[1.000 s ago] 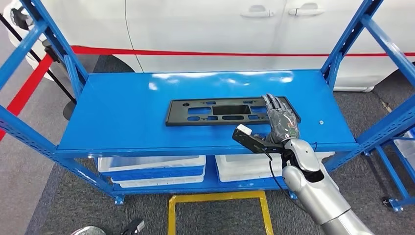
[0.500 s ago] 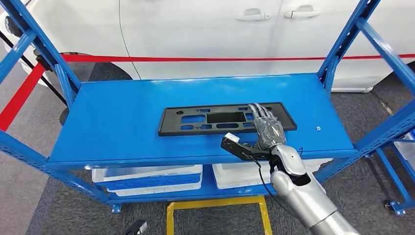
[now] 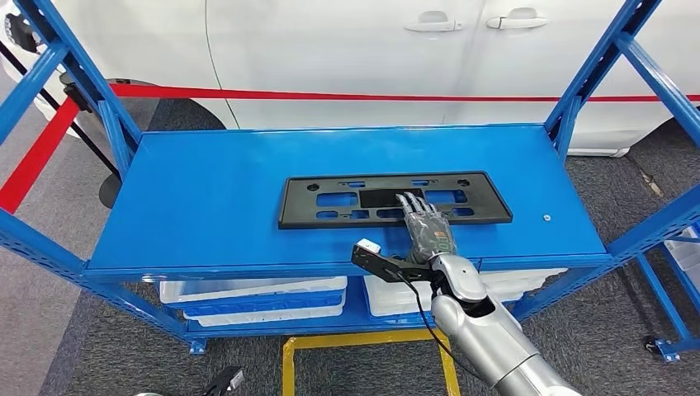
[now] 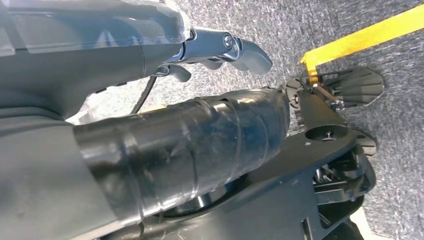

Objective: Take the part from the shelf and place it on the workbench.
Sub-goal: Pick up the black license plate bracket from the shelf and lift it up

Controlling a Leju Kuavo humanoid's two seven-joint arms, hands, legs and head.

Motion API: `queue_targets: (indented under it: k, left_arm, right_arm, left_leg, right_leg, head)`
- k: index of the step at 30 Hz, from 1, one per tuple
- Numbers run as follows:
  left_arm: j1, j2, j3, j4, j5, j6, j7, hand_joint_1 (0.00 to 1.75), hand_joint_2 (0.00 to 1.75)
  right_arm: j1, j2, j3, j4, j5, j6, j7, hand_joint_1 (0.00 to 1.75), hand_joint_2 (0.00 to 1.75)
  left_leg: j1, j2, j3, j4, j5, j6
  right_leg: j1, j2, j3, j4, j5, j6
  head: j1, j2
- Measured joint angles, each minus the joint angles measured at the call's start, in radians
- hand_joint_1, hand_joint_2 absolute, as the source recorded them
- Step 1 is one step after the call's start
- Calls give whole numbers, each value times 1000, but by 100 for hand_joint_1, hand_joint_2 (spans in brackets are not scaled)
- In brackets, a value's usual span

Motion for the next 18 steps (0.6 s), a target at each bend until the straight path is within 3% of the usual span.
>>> queue_targets:
  k: [18]
  left_arm:
    - [1, 3, 0, 0, 7, -4, -16, 0, 0]
  right_arm:
    - [-6, 36, -1, 63, -9, -78, 1, 173, 175]
  left_leg:
    - [1, 2, 4, 0, 2, 0]
  right_leg:
    - [3, 2, 1, 3, 1, 2]
  head:
    - [0, 0]
